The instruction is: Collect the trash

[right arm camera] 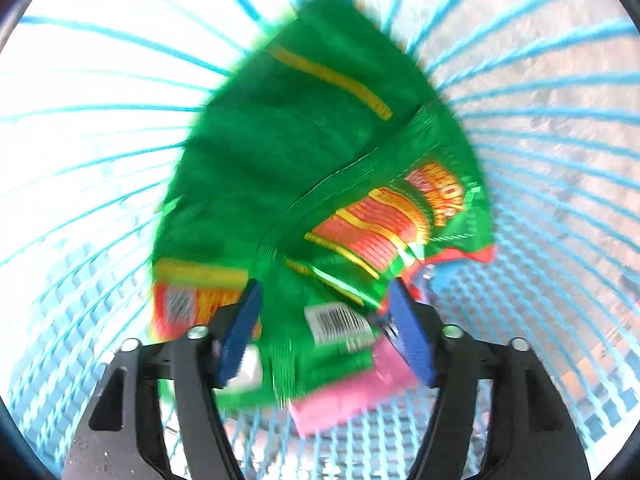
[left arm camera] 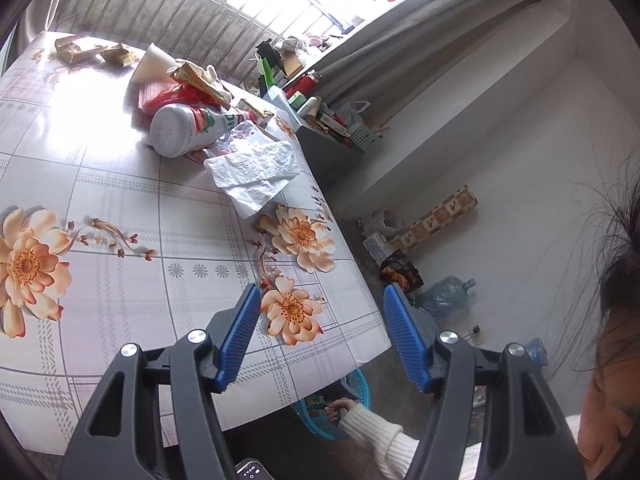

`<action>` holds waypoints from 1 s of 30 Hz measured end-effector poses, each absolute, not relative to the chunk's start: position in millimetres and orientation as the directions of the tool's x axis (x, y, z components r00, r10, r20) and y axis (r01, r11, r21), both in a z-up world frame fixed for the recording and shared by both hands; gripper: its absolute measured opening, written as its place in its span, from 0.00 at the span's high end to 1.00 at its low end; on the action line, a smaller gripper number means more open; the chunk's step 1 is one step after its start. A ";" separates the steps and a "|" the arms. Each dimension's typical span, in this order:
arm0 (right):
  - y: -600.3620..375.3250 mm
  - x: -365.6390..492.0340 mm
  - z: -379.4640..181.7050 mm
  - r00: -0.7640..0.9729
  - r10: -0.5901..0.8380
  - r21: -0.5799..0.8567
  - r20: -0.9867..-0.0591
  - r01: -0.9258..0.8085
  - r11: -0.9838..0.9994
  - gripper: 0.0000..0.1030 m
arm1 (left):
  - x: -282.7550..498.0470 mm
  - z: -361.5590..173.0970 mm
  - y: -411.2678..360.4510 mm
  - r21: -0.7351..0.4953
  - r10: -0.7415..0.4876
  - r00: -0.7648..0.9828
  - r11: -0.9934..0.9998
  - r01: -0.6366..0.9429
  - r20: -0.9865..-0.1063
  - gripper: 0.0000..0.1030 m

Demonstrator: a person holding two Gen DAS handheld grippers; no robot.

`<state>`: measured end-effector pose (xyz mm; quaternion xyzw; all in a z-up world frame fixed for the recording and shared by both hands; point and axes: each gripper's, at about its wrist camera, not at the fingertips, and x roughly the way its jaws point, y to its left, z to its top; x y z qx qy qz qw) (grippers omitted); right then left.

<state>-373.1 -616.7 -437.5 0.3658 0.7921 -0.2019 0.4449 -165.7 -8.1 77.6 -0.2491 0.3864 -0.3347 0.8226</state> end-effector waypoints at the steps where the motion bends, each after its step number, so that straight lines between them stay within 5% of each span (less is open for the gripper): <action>1: -614.5 -379.0 -425.6 -0.327 0.394 0.016 -0.859 0.752 0.659 0.30 | -168.9 80.4 -6.8 -0.664 -0.744 0.483 0.651 0.367 -0.462 0.40; 12: -578.8 -395.8 -295.2 -0.108 0.200 0.075 -0.974 0.679 0.731 0.30 | -184.5 98.5 22.0 -0.620 -0.709 0.572 0.678 0.395 -0.411 0.39; 22: -558.8 -313.8 -94.0 0.262 -0.106 0.049 -0.959 0.524 0.850 0.29 | -179.2 100.4 66.6 -0.495 -0.535 0.728 0.813 0.306 -0.429 0.38; 30: -490.9 -221.6 11.8 0.568 0.155 0.305 -0.808 0.179 0.935 0.19 | -155.2 77.7 85.4 -0.500 -0.491 0.733 0.833 0.236 -0.471 0.35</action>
